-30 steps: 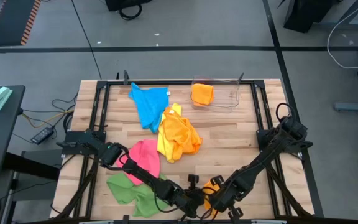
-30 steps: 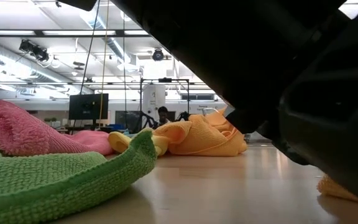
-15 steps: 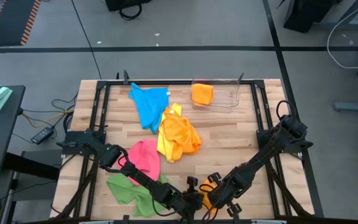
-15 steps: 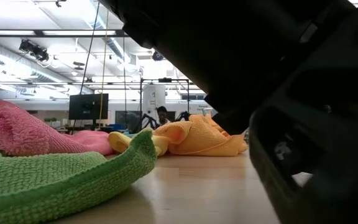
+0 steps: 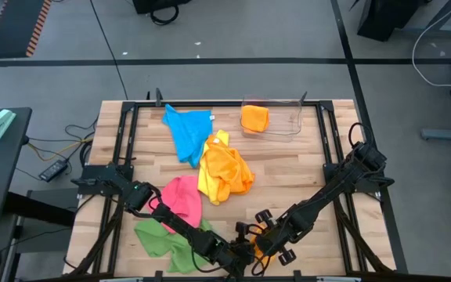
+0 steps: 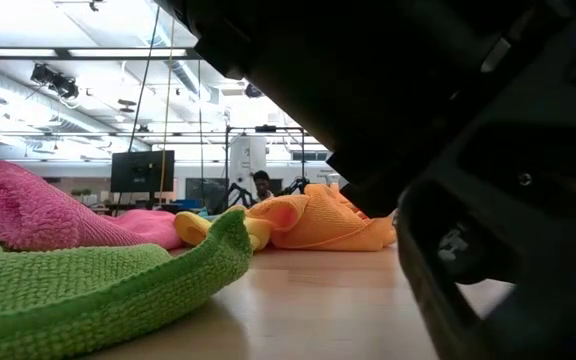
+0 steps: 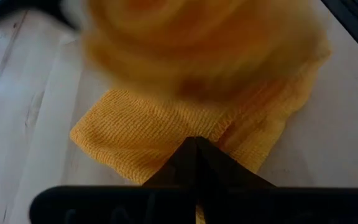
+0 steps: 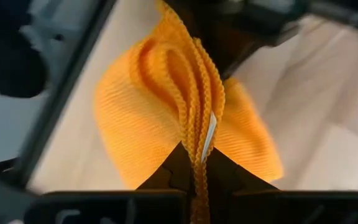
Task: Fold microfiber towels
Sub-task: Fold the right orange microfiber cloth
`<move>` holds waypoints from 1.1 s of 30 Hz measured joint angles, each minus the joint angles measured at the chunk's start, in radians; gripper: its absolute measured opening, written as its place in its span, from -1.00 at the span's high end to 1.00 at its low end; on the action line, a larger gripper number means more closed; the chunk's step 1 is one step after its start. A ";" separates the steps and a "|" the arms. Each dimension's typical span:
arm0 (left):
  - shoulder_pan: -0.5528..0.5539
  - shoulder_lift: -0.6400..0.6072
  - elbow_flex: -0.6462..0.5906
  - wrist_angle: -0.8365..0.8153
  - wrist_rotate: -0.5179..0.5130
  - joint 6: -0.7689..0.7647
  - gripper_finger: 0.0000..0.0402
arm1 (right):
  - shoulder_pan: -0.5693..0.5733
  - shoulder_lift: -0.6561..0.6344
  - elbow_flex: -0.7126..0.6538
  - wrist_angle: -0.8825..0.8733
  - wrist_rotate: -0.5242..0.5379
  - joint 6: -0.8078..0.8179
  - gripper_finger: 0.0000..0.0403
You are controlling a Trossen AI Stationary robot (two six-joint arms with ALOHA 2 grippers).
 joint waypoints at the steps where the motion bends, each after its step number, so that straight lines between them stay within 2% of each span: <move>1: -0.001 0.000 0.000 0.000 -0.004 0.000 0.90 | 0.000 0.000 -0.006 0.012 0.023 -0.004 0.87; 5: -0.003 0.000 0.000 -0.004 -0.014 0.000 0.87 | -0.001 0.000 -0.044 0.076 0.047 -0.013 0.87; 10: -0.003 0.000 0.000 -0.011 -0.014 0.000 0.95 | -0.010 0.000 -0.093 0.129 0.050 -0.012 0.87; 15: -0.003 0.000 0.000 -0.013 -0.015 0.000 0.93 | -0.016 0.000 -0.105 0.151 0.103 -0.010 0.83; 18: -0.003 0.000 0.000 -0.013 -0.016 0.000 0.87 | -0.018 0.000 -0.105 0.151 0.132 -0.003 0.70; 21: -0.003 0.000 0.000 -0.014 -0.016 0.000 0.86 | -0.018 0.000 -0.106 0.152 0.151 0.002 0.49; 27: -0.002 0.000 0.000 -0.014 -0.015 0.002 0.93 | -0.013 0.000 -0.106 0.151 0.168 0.041 0.09; 33: -0.009 -0.005 0.000 -0.025 -0.016 0.016 0.92 | -0.012 0.000 -0.129 0.155 0.186 0.074 -0.05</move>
